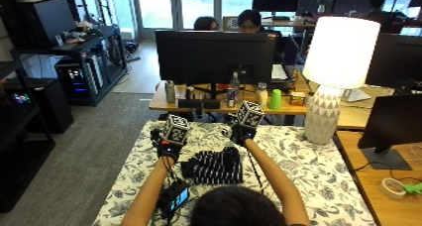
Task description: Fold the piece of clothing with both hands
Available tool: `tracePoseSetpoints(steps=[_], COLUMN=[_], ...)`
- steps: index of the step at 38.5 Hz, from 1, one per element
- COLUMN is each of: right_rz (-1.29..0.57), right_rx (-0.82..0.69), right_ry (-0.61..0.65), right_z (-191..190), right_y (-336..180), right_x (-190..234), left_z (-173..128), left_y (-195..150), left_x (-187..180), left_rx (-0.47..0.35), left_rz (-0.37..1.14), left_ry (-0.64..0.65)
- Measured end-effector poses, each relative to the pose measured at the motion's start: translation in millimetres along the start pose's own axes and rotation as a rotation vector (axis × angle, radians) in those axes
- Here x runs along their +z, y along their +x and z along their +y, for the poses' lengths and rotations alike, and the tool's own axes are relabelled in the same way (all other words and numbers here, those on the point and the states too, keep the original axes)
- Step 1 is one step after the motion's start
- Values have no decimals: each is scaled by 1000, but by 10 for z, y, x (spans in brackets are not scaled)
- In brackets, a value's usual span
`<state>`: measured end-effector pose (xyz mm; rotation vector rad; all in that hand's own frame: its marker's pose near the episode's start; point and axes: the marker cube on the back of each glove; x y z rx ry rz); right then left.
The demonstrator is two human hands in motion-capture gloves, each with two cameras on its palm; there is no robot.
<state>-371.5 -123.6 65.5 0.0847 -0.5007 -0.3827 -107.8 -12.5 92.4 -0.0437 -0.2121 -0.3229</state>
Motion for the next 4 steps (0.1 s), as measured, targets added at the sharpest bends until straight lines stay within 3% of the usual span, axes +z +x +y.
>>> tracePoseSetpoints(steps=[4], right_rz=[22], right_rx=[38], right_ry=[-18], right_z=[17], right_y=[105], right_x=[18], left_z=[-128], left_y=[92], left_x=[56], left_rx=[2], left_rz=[8], left_ry=[-12])
